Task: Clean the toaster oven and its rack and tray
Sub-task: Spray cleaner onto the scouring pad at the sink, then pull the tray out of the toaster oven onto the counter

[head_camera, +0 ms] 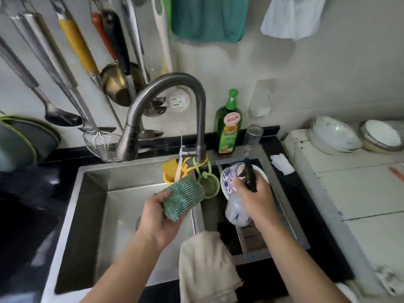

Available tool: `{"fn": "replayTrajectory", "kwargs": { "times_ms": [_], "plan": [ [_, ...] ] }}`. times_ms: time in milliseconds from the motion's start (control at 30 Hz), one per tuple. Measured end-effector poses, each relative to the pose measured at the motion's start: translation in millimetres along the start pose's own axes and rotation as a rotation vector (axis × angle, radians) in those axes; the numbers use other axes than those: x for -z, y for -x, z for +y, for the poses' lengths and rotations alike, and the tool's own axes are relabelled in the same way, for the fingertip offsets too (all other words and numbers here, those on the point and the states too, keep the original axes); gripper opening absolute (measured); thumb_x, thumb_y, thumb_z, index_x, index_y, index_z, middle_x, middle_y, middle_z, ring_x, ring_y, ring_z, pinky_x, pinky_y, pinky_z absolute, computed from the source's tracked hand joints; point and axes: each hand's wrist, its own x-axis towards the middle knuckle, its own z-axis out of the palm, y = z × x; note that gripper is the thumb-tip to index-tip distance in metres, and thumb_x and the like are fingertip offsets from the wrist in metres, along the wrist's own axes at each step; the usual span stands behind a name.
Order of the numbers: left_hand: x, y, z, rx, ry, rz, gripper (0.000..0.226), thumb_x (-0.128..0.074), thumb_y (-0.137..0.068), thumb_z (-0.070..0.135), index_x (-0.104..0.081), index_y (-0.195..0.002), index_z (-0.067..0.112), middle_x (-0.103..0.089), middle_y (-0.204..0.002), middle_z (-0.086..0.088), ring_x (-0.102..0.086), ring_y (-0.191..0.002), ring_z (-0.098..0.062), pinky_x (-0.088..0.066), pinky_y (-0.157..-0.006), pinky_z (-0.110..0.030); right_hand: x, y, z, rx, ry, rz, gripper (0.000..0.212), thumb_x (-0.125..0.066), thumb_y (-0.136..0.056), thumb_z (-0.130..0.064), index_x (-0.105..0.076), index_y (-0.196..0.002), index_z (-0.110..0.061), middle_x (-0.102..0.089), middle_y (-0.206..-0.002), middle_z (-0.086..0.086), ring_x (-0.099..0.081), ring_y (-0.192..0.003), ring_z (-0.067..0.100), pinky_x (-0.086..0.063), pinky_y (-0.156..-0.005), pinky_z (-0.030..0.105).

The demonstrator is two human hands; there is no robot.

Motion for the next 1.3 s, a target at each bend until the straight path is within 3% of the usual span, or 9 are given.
{"fn": "replayTrajectory", "kwargs": {
  "times_ms": [200, 333, 600, 800, 900, 1000, 1133, 1200, 1300],
  "plan": [
    [-65.0, -43.3, -43.1, -0.016, 0.012, 0.100, 0.041, -0.041, -0.102, 0.012, -0.060, -0.136, 0.001, -0.071, -0.126, -0.020, -0.064, -0.123, -0.040, -0.044, -0.114, -0.052, 62.6, -115.4, 17.3, -0.007, -0.014, 0.160, 0.002, -0.064, -0.088, -0.023, -0.065, -0.089, -0.022, -0.067, -0.090, -0.001, -0.061, -0.080, 0.009, -0.043, -0.069, 0.028],
    [-83.1, -61.6, -56.6, -0.020, 0.038, 0.141, 0.042, -0.042, -0.101, 0.013, -0.060, -0.137, 0.002, -0.071, -0.127, -0.020, -0.064, -0.124, -0.039, -0.042, -0.116, -0.052, 82.4, -207.2, 26.2, 0.059, 0.079, 0.315, 0.027, -0.062, -0.092, -0.034, -0.059, -0.070, -0.018, -0.065, -0.073, 0.007, -0.062, -0.069, 0.022, -0.043, -0.062, 0.030],
    [-90.7, -81.0, -63.4, -0.041, 0.059, 0.180, 0.040, -0.045, -0.100, 0.012, -0.061, -0.135, 0.001, -0.071, -0.126, -0.021, -0.067, -0.119, -0.040, -0.044, -0.113, -0.053, 85.5, -326.0, 57.2, 0.035, 0.127, 0.380, 0.037, -0.058, -0.092, -0.044, -0.066, -0.118, -0.019, -0.070, -0.106, 0.006, -0.066, -0.100, 0.023, -0.054, -0.092, 0.040],
    [-86.9, -82.4, -63.7, -0.033, 0.073, 0.166, 0.044, -0.044, -0.099, 0.013, -0.059, -0.138, 0.000, -0.068, -0.131, -0.022, -0.065, -0.123, -0.042, -0.041, -0.115, -0.054, 84.3, -338.4, 72.1, 0.030, 0.077, 0.361, 0.038, -0.058, -0.097, -0.034, -0.059, -0.131, -0.016, -0.062, -0.113, -0.003, -0.056, -0.104, 0.010, -0.040, -0.082, 0.015],
    [-85.8, -75.0, -62.1, -0.034, 0.072, 0.151, 0.044, -0.044, -0.099, 0.012, -0.058, -0.138, -0.001, -0.068, -0.131, -0.023, -0.064, -0.124, -0.043, -0.041, -0.115, -0.054, 90.6, -331.9, 76.0, -0.048, 0.017, 0.290, 0.045, -0.069, -0.089, -0.020, -0.054, -0.131, -0.015, -0.062, -0.114, -0.003, -0.060, -0.105, 0.012, -0.045, -0.080, 0.016],
    [-82.1, -60.6, -54.5, -0.062, 0.048, 0.112, 0.042, -0.043, -0.099, 0.013, -0.061, -0.135, 0.000, -0.068, -0.130, -0.023, -0.066, -0.120, -0.042, -0.048, -0.110, -0.054, 91.7, -302.2, 67.5, -0.094, -0.064, 0.322, 0.068, -0.064, -0.086, -0.001, -0.036, -0.147, -0.011, -0.052, -0.139, 0.008, -0.053, -0.123, 0.018, -0.040, -0.088, 0.008],
    [-55.0, -30.7, -39.2, -0.066, 0.029, 0.096, 0.043, -0.041, -0.100, 0.013, -0.061, -0.135, -0.001, -0.068, -0.131, -0.023, -0.065, -0.121, -0.042, -0.044, -0.113, -0.057, 61.3, -212.6, 57.1, 0.053, -0.119, 0.516, 0.046, -0.056, -0.086, -0.007, -0.051, -0.132, -0.008, -0.058, -0.125, 0.012, -0.060, -0.106, 0.022, -0.050, -0.091, 0.026],
    [-35.3, -8.8, -29.4, -0.057, 0.024, 0.090, 0.045, -0.042, -0.098, 0.012, -0.063, -0.134, -0.003, -0.067, -0.131, -0.024, -0.066, -0.119, -0.042, -0.046, -0.111, -0.057, 24.1, -145.7, 47.4, 0.083, -0.199, 0.363, 0.031, -0.055, -0.088, -0.007, -0.058, -0.118, -0.011, -0.062, -0.109, 0.008, -0.059, -0.093, 0.018, -0.048, -0.080, 0.026],
    [2.4, 28.5, -13.6, -0.060, 0.015, 0.071, 0.046, -0.044, -0.095, 0.012, -0.067, -0.130, -0.004, -0.067, -0.131, -0.024, -0.070, -0.110, -0.039, -0.052, -0.102, -0.055, -42.9, -48.7, 34.3, -0.178, -0.305, -0.287, 0.014, -0.057, -0.098, -0.023, -0.067, -0.104, -0.015, -0.070, -0.099, 0.004, -0.066, -0.094, 0.021, -0.053, -0.083, 0.035]
  ]
}}
